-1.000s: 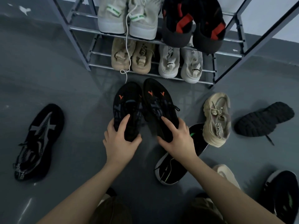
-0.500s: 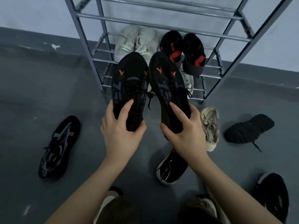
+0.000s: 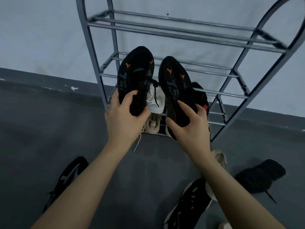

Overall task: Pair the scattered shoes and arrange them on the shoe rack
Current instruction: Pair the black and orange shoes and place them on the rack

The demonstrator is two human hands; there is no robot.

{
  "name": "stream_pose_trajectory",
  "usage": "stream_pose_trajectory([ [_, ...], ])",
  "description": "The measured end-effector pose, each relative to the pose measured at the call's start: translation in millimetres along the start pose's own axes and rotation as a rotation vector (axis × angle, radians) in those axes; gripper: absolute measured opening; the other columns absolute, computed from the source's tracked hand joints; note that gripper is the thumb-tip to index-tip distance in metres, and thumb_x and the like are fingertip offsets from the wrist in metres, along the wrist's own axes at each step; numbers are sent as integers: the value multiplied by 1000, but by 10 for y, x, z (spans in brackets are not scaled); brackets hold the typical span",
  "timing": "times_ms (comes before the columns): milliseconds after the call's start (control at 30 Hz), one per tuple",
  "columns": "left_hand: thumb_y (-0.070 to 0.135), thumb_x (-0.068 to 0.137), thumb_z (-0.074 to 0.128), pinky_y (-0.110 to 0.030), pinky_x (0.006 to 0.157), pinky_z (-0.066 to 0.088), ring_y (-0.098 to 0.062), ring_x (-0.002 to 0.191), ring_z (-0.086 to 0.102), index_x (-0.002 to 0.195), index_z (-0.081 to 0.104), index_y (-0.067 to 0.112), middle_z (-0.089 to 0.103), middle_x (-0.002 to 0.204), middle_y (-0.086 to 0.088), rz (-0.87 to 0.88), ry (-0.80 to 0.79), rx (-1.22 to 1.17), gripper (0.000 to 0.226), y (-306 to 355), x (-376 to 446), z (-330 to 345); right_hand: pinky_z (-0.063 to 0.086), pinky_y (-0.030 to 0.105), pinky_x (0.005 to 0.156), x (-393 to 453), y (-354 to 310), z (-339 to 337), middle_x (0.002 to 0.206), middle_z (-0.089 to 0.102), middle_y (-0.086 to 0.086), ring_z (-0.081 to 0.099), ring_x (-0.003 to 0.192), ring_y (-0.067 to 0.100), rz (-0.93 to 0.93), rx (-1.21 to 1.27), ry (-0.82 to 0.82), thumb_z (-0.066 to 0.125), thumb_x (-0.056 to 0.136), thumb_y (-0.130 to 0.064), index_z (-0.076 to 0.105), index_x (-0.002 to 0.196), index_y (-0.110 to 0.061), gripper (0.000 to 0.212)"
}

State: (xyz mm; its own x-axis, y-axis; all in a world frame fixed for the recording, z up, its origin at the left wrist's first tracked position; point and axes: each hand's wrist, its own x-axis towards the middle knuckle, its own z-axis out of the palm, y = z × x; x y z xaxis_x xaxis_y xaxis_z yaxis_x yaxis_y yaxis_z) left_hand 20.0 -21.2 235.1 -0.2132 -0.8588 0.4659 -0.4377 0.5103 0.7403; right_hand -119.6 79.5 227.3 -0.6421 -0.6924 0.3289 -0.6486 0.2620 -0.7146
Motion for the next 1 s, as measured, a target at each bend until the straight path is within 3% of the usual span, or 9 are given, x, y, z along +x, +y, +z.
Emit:
stream_pose_trajectory([
  [233,38,71,64,-48,88,46,-27,107,54,112,62,27,53,122,-1,26,-52,88,43,-66,987,329,48,46,94,1010,-221,310,141,35,9,42,124,29,38,-6,11,66,75,-45,47,133,-34,62],
  [367,38,71,66,-46,79,49,-27,94,57,101,67,26,58,108,-1,43,-52,102,32,-147,1419,505,47,45,91,1485,-261,491,133,41,10,37,123,30,71,-60,9,66,74,-44,49,131,-31,61],
  [500,38,72,66,-47,81,47,-28,94,57,100,66,28,57,104,1,34,-75,128,30,-224,1672,645,46,47,92,1765,-316,665,127,46,10,39,120,32,110,-93,16,67,71,-44,52,127,-29,60],
  [667,47,78,60,-48,90,44,-32,108,51,119,59,30,51,122,-4,-16,-234,215,44,-423,1779,737,44,45,93,1871,-326,843,127,42,15,41,117,38,106,-199,-115,63,75,-51,51,125,-26,58],
  [800,45,74,62,-49,99,41,-34,122,41,138,36,36,30,145,-3,60,-419,216,70,-593,1778,641,42,48,99,1850,-231,753,137,35,13,38,124,37,60,-145,-230,63,72,-60,41,134,-30,72],
  [1000,34,77,66,-50,110,29,-34,135,25,138,38,35,20,154,-7,41,-400,73,68,-658,1763,645,39,49,104,1829,-167,689,142,27,13,36,127,36,22,-25,-300,70,74,-43,39,137,-28,71],
])
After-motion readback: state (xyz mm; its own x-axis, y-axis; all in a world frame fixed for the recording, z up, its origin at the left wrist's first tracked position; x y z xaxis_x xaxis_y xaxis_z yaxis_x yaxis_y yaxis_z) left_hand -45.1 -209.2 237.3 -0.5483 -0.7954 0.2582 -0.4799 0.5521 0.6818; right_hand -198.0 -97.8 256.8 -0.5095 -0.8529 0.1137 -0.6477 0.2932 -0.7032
